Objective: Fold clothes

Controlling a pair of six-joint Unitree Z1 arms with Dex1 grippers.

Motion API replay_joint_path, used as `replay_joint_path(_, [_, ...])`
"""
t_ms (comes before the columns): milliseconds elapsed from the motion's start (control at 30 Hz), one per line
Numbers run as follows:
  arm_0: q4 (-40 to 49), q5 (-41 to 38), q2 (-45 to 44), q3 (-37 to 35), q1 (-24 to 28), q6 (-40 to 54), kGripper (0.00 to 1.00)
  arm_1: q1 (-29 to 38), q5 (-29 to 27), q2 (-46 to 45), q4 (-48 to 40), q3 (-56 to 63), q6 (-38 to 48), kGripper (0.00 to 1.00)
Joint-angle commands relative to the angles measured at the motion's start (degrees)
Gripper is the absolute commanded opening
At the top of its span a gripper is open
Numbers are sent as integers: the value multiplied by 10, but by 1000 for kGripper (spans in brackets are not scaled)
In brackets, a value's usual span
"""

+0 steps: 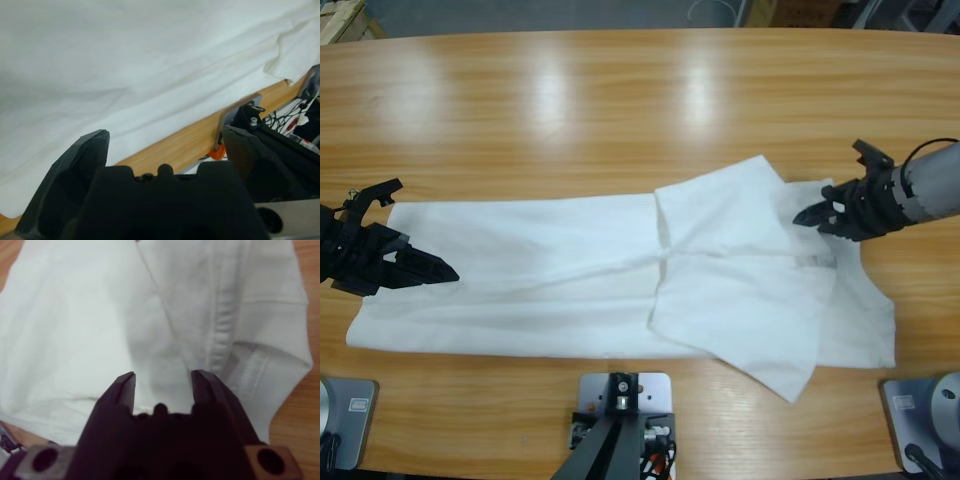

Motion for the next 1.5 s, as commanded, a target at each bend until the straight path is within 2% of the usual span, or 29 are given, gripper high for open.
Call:
replay_joint_path(33, [-8,-3,0,17,-5,-4,880,-7,39,41,-35,30,-8,312])
replay_joint_path(100, [-8,-3,1,17,-5,-4,881,-7,46,30,-36,31,-10,213])
replay_joint_path(167, [-8,-3,1,17,-5,-4,881,-7,46,16,-35,32,-11,200])
replay_joint_path(300, [-8,-3,0,18,-5,-4,879,-7,33,-4,-35,32,-12,222])
replay_joint_path(467, [-8,-5,0,18,-8,-4,881,-7,26,-4,-33,35,-12,346])
replay_joint_path(600, [-8,-5,0,18,-11,-4,881,-7,30,-2,-34,35,-13,351])
replay_joint_path(633, [-8,-5,1,17,-11,-4,881,-7,32,-2,-34,35,-13,329])
replay_joint_path(667, [-8,-5,1,17,-11,-4,881,-7,33,-4,-34,36,-14,243])
replay_joint_path(700, [-8,-5,1,17,-11,-4,881,-7,36,-6,-35,37,-17,92])
replay_joint_path(733, [-8,-5,1,18,-11,-4,880,-7,36,-8,-35,37,-22,0])
replay_joint_path(1067, [-12,-6,7,18,-17,-4,881,-7,4,-44,-39,42,-25,0])
replay_joint_path(1300, [-13,-6,5,20,-17,-4,881,-3,33,-92,18,43,37,0])
replay_joint_path(1500, [-16,-6,6,20,-17,-4,881,57,53,-121,58,52,76,0])
